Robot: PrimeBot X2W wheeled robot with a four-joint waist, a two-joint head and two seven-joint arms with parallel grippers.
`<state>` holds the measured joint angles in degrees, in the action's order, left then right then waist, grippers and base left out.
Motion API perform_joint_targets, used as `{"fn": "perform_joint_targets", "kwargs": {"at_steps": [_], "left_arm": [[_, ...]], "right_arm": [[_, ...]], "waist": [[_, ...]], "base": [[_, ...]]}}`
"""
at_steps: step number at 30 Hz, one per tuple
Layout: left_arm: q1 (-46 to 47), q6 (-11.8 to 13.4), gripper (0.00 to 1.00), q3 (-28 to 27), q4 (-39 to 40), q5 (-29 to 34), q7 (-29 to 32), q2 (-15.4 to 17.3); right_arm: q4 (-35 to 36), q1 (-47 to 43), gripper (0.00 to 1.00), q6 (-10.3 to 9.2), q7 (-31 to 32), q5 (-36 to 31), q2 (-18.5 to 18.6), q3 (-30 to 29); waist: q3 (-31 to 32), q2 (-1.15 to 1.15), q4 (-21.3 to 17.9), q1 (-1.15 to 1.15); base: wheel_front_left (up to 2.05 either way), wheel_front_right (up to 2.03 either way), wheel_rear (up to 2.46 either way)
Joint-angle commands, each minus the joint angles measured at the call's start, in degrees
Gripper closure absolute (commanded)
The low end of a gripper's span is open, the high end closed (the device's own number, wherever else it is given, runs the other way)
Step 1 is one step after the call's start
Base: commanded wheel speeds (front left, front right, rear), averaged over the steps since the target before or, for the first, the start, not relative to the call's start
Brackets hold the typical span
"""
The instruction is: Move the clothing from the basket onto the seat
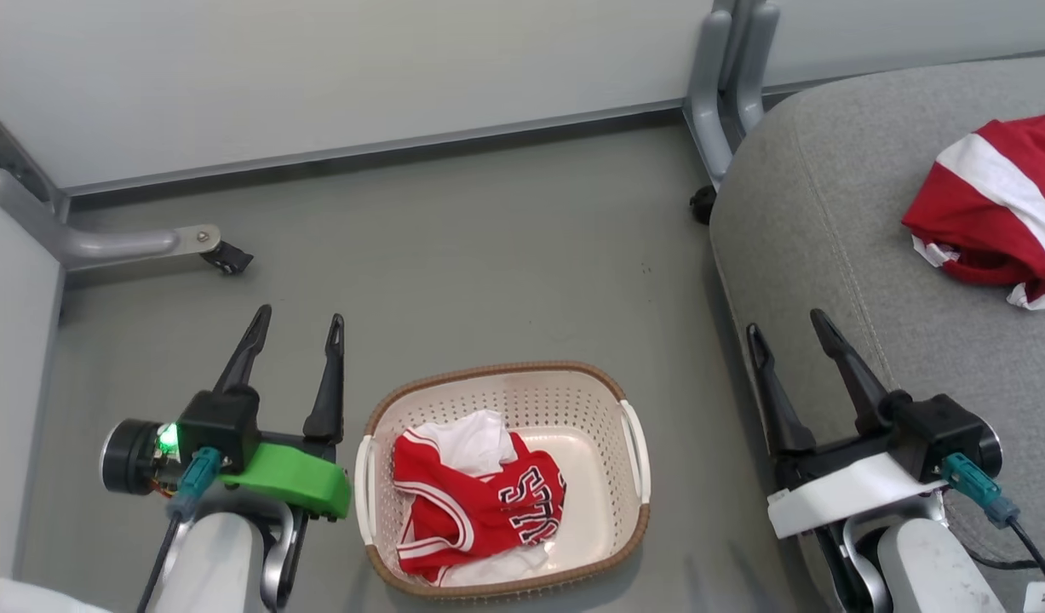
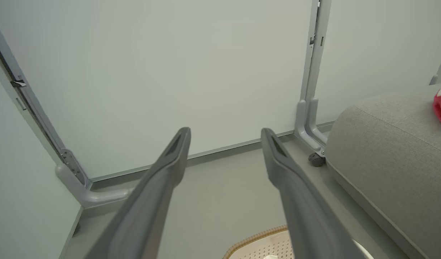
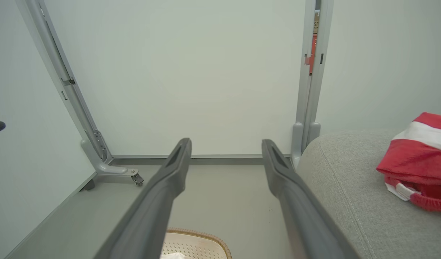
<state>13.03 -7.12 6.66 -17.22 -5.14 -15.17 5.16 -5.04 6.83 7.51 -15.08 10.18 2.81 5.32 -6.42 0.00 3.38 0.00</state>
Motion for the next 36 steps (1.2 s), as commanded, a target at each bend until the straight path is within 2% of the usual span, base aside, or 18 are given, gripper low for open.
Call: {"fn": "perform_joint_targets", "kwargs": {"at_steps": [1, 11, 19, 26, 36], "left_arm": [[2.2, -0.4, 0.00, 1.0, -1.1, 0.7, 0.0, 0.9], [13.3, -0.4, 0.00, 10.5, -8.8, -0.6, 0.0, 4.7], [21.3, -0.4, 0.00, 19.2, -16.6, -2.2, 0.0, 7.8], [28.0, -0.3, 0.00, 28.1, -24.2, -3.2, 0.0, 9.8], [35.3, -0.3, 0.00, 40.8, -34.0, -6.1, 0.0, 10.9]], "right_arm": [[0.5, 1.2, 0.00, -0.04, -0.1, -0.2, 0.2, -0.1], [3.3, 6.9, 0.00, -0.04, -0.1, 0.0, 0.1, -0.2], [5.7, 11.6, 0.00, -0.04, -0.1, 0.5, 0.1, -0.1], [7.7, 15.0, 0.00, -0.04, -0.1, 0.2, 0.1, -0.4], [9.5, 18.4, 0.00, -0.04, -0.1, 0.2, 0.1, 0.6]], "waist": [[-3.1, 0.00, -2.7, 0.00], [-13.3, 0.00, -9.3, 0.00], [-21.0, 0.00, -13.1, 0.00], [-27.6, 0.00, -14.8, 0.00], [-35.3, 0.00, -15.2, 0.00]], "base": [[0.00, 0.00, 0.00], [0.00, 0.00, 0.00], [0.00, 0.00, 0.00], [0.00, 0.00, 0.00], [0.00, 0.00, 0.00]]}}
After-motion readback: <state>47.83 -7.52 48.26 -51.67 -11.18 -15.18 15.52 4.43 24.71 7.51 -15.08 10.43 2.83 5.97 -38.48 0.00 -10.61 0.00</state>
